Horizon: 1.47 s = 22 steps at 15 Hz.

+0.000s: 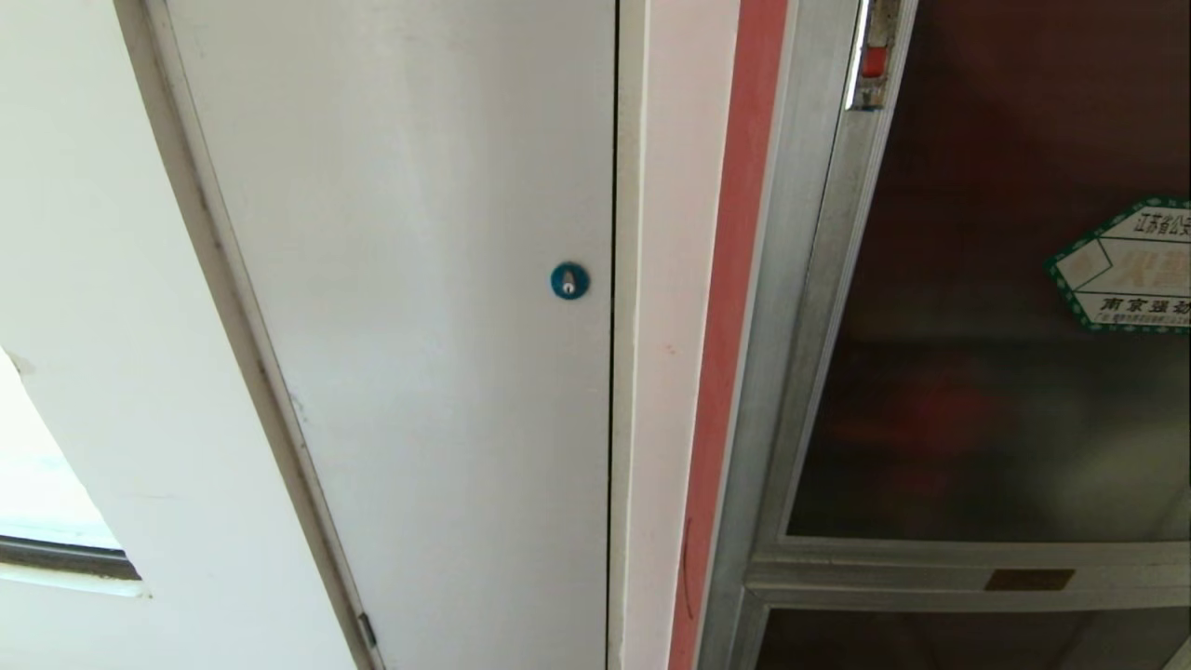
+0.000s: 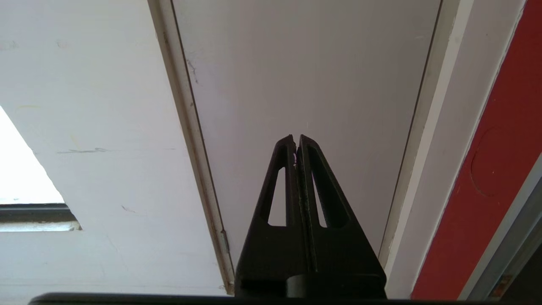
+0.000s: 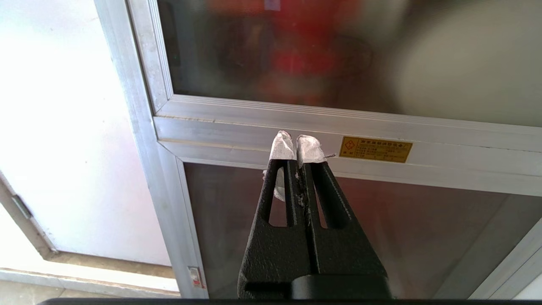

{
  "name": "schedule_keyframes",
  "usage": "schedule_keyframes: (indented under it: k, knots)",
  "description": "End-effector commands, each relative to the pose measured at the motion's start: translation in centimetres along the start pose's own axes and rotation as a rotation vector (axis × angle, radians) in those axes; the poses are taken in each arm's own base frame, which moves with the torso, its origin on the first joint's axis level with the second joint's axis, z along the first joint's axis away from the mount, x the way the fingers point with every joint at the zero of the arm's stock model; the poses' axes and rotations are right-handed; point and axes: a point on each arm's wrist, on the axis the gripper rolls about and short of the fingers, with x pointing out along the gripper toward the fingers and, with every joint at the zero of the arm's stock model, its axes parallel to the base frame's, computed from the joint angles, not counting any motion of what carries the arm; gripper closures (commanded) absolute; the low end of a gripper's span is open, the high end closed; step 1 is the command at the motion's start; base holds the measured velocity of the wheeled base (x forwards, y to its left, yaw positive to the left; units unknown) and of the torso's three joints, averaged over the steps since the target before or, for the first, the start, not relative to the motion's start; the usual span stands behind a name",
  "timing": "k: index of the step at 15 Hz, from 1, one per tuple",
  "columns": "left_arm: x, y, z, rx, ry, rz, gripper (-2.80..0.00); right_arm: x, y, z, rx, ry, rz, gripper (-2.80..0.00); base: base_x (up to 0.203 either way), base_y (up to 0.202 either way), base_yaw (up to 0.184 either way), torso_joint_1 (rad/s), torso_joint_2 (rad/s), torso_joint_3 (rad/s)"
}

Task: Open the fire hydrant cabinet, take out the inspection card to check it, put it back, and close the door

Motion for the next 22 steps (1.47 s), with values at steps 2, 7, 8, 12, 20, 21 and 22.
schedule_keyframes:
  k: [2,7,8,12,20,21,22]
  knots:
    - [0.2,0.0,-0.8,-0.001,0.028,-0.001,0.0,0.0,0.0,0.0,-0.001,0.0,0.0,0.0,0.0,0.0,0.0,0.0,0.0,0.0]
    - [0.2,0.0,-0.8,-0.001,0.028,-0.001,0.0,0.0,0.0,0.0,0.012,0.001,-0.002,0.0,0.0,0.0,0.0,0.0,0.0,0.0]
    - [0.2,0.0,-0.8,-0.001,0.028,-0.001,0.0,0.0,0.0,0.0,0.014,0.001,-0.001,0.0,0.0,0.0,0.0,0.0,0.0,0.0]
    - [0.2,0.0,-0.8,-0.001,0.028,-0.001,0.0,-1.1,0.0,3.3,0.025,-0.084,-0.001,0.0,0.0,0.0,0.0,0.0,0.0,0.0]
    - [0.2,0.0,-0.8,-0.001,0.028,-0.001,0.0,3.0,0.3,17.9,0.03,0.022,0.288,0.0,0.0,0.0,0.0,0.0,0.0,0.0]
    - [0.2,0.0,-0.8,-0.001,0.028,-0.001,0.0,4.4,0.3,19.8,0.034,0.037,0.342,0.0,0.0,0.0,0.0,0.0,0.0,0.0]
    - [0.2,0.0,-0.8,-0.001,0.028,-0.001,0.0,5.8,0.3,21.7,0.036,0.036,0.381,0.0,0.0,0.0,0.0,0.0,0.0,0.0]
